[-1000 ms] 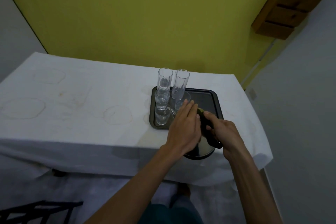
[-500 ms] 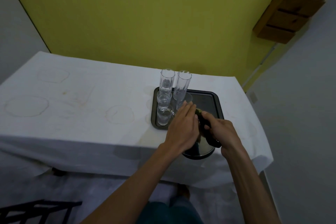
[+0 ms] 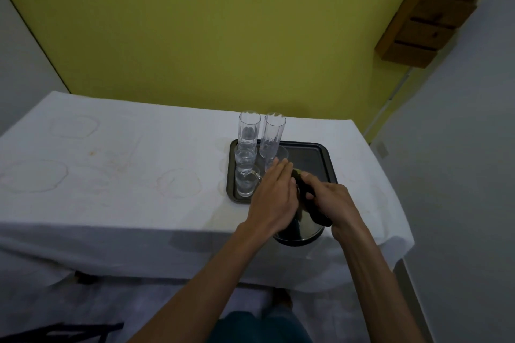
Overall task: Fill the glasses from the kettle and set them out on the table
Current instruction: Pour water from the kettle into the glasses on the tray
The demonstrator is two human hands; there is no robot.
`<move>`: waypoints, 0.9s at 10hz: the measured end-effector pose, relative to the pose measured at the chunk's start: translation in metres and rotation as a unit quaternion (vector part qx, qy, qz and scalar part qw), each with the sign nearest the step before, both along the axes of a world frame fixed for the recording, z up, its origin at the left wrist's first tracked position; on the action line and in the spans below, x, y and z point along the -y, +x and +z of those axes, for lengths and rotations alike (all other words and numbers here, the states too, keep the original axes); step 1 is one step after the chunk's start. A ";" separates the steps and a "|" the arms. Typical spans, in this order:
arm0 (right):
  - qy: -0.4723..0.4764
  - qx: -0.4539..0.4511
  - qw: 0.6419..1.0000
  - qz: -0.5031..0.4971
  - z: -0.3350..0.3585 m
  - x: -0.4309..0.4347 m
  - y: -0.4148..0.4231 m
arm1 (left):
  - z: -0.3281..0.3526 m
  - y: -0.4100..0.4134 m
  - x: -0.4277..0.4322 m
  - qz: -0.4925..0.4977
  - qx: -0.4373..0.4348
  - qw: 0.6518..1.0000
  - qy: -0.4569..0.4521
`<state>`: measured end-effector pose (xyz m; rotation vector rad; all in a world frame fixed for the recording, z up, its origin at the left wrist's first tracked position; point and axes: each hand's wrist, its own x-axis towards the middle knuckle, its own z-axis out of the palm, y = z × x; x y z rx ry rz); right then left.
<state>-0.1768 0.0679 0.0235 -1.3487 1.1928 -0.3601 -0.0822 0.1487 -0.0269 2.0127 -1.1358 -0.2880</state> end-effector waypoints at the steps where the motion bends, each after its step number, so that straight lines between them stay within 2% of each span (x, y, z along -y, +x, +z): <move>1: -0.003 -0.002 1.000 0.000 0.000 0.000 0.000 | 0.001 -0.001 0.000 0.003 -0.003 1.000 0.004; 9: -0.024 -0.020 0.999 0.017 0.002 0.001 -0.001 | 0.003 -0.003 -0.001 0.005 0.002 1.000 0.004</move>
